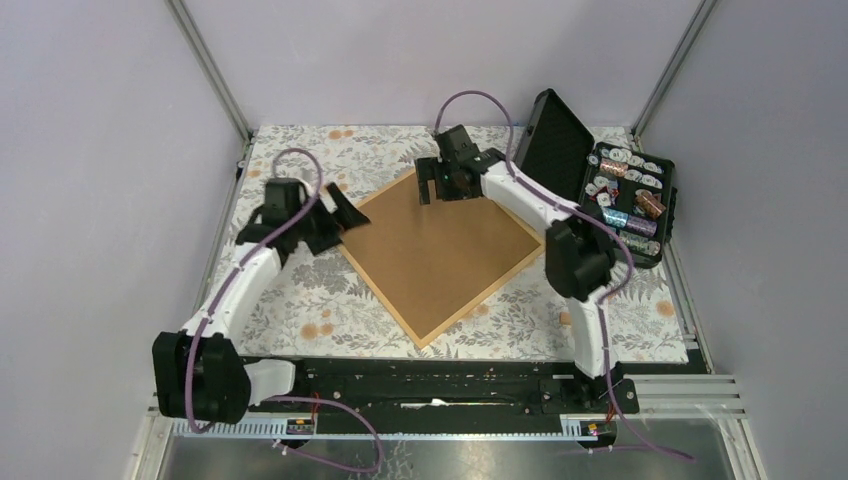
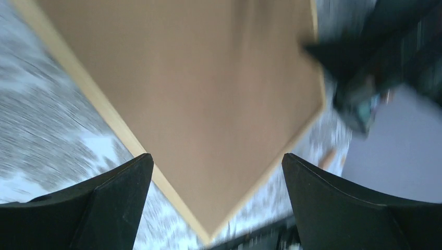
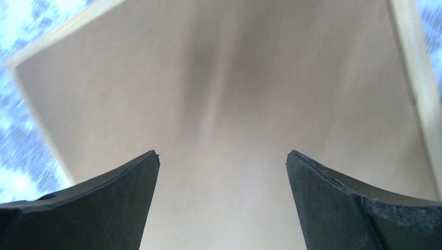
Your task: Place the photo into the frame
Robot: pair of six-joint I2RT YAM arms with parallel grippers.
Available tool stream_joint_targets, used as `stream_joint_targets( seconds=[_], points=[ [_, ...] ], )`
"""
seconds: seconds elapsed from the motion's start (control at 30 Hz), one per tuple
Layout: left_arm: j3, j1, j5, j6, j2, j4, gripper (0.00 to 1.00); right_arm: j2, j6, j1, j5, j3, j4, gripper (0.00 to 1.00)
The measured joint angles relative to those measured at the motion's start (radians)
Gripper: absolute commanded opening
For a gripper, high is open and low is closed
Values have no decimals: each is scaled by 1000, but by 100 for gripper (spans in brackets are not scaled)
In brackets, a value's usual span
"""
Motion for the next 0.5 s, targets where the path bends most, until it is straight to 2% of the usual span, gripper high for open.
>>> stream_joint_targets(
  seconds=[0.13, 0.3, 0.37, 0.5],
  points=[
    [71, 161, -71, -11, 83, 98, 99, -249, 84, 39, -60, -247, -4, 100],
    [167, 177, -137, -25, 322, 190, 99, -505, 136, 67, -158, -554, 26, 100],
    [254, 177, -148, -19, 451, 220, 99, -580, 153, 68, -176, -675, 41, 100],
    [548, 180, -139, 13, 751, 227, 99, -692, 195, 62, -181, -889, 70, 100]
  ],
)
